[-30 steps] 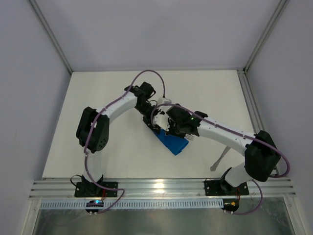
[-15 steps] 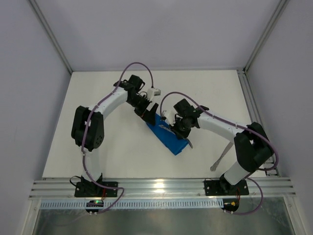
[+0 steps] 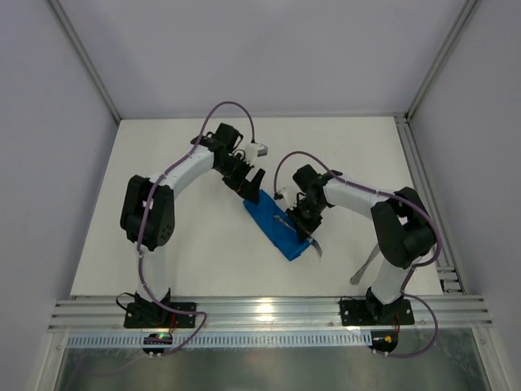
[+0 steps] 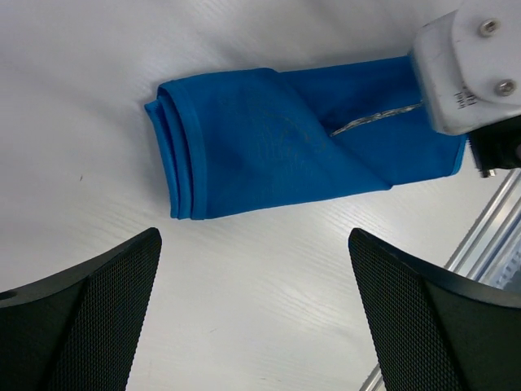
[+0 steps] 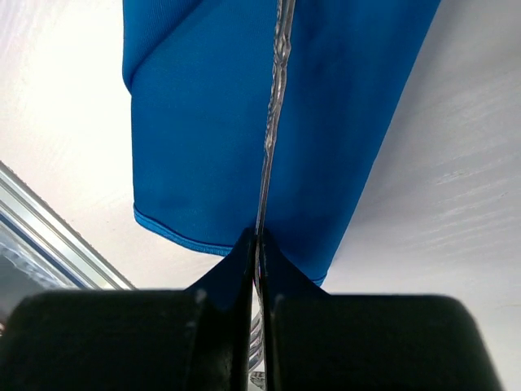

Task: Fold the napkin into a case and place the utensils inside
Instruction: Insert the fork into the folded napkin.

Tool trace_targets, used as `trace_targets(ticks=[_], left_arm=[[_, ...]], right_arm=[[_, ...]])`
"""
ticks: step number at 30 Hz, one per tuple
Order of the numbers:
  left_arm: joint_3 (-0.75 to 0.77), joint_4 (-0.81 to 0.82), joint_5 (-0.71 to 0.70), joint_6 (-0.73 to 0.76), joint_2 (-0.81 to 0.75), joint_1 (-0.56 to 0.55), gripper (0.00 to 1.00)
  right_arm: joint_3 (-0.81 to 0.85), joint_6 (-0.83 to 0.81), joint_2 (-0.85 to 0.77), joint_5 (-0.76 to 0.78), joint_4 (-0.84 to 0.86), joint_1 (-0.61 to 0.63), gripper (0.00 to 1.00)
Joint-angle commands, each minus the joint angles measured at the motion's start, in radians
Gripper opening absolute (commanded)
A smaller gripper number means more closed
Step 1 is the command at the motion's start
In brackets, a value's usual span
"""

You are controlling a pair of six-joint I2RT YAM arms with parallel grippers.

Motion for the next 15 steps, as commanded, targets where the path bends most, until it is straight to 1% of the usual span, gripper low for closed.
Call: trace_targets(ticks=[1,4,6,10,12,13,15], left_arm=[[0.016,0.058,-0.079,-0.018,0.028,-0.001,0.99],[0.018,0.093,-0.141,-0.026,0.056,-0.001,0.99],[0.027,0.098,-0.151,-0.028,0.086,-0.003,0.99],[0.041,0.102,-0.154,-0.031,0.12,-0.006,0.99],[0.033,0.107,-0.148,-0.029,0.122,-0.007,0.97],[0.027,0.108,-0.148,-0.029,0.122,-0.007,0.94],[0.015,0.122,-0.152,-0.028,0.117,-0.011,0.91]], right_arm=[[0.061,0.026,0.029,-0.059,-0.028,-0.018,0.04],[0.078,0.037,0.063,-0.1,-0.045,-0.036,0.04],[0.098,0.052,0.086,-0.11,-0.073,-0.044,0.04],[0.148,0.071,0.137,-0.203,-0.142,-0.042,0.04],[0.148,0.084,0.134,-0.235,-0.17,-0.042,0.04],[0.133,0.091,0.123,-0.269,-0.17,-0.042,0.04],[0.107,0.101,0.091,-0.3,-0.17,-0.042,0.04]])
